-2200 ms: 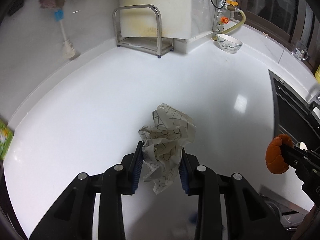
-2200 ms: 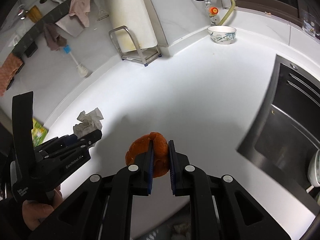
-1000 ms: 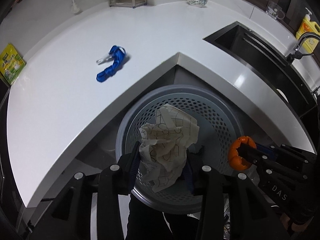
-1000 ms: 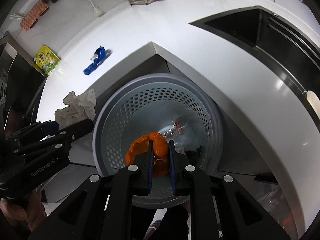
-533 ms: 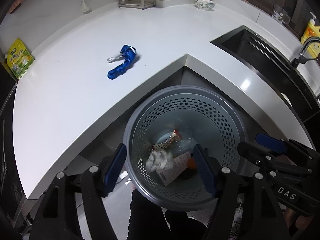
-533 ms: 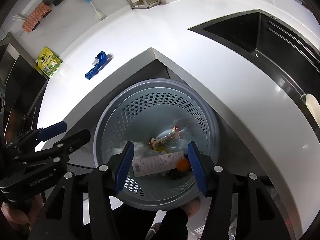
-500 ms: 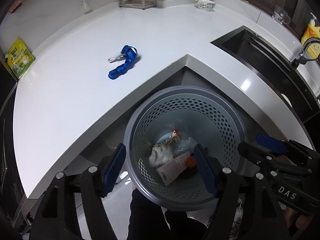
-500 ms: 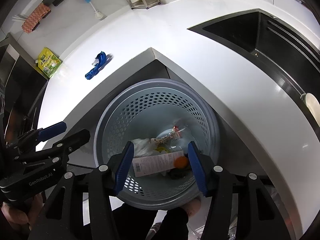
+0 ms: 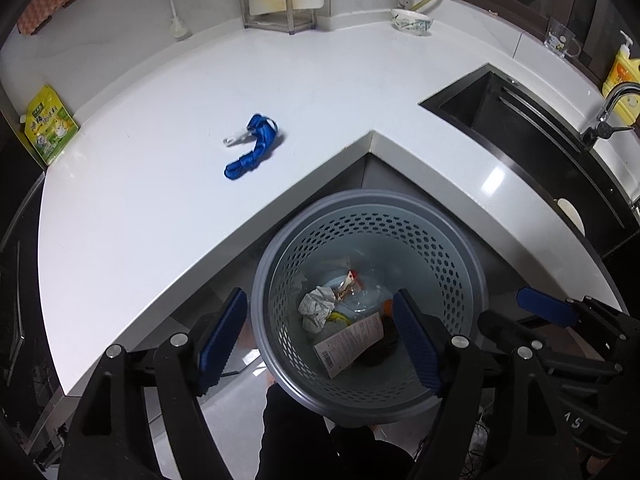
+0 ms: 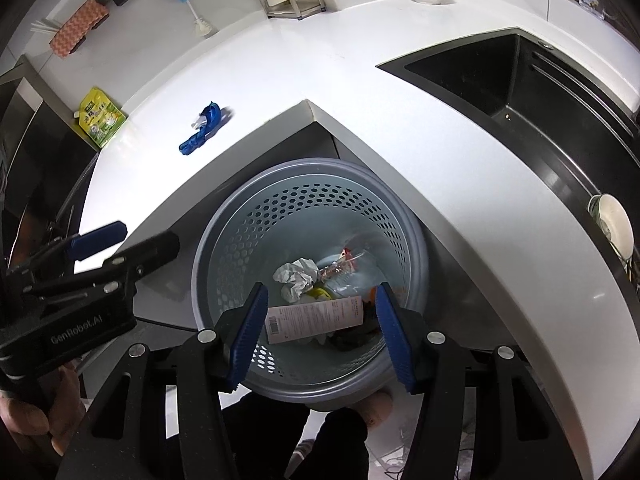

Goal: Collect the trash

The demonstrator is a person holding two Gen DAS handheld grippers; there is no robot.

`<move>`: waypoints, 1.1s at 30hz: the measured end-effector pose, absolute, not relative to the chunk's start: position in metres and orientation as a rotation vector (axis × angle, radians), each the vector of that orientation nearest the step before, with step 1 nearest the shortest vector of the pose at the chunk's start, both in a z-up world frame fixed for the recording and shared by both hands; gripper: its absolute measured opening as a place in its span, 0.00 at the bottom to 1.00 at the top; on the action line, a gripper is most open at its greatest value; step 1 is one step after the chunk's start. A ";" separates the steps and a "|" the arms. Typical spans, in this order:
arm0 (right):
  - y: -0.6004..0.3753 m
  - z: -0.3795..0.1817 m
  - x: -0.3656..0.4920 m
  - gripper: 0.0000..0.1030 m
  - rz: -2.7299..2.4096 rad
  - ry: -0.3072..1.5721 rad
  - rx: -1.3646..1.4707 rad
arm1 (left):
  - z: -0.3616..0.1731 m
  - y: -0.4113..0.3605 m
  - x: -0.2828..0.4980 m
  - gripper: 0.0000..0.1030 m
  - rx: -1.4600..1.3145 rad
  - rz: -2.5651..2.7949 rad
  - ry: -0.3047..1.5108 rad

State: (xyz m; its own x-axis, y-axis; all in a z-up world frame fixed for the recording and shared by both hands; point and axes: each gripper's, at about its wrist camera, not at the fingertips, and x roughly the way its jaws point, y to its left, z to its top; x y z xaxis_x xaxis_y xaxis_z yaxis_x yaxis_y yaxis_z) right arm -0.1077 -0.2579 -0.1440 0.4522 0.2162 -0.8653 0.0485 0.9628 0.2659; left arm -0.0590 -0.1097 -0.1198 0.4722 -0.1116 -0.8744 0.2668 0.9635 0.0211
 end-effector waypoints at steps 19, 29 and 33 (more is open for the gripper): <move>-0.267 -0.134 -0.111 0.56 0.094 1.094 0.266 | -0.106 -0.118 -0.057 0.78 0.165 -0.231 1.021; -0.272 -0.135 -0.109 0.58 0.089 1.098 0.267 | -0.105 -0.121 -0.056 0.89 0.171 -0.225 1.016; -0.273 -0.136 -0.108 0.58 0.090 1.100 0.261 | -0.106 -0.122 -0.055 0.89 0.171 -0.228 1.026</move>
State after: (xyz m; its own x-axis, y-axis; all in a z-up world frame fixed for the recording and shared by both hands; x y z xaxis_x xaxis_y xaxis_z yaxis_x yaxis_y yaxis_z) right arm -0.1082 -0.2725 -0.1359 0.4539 0.2005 -0.8682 0.0567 0.9659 0.2527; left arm -0.0552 -0.1217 -0.1059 0.4982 -0.1072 -0.8604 0.2668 0.9631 0.0345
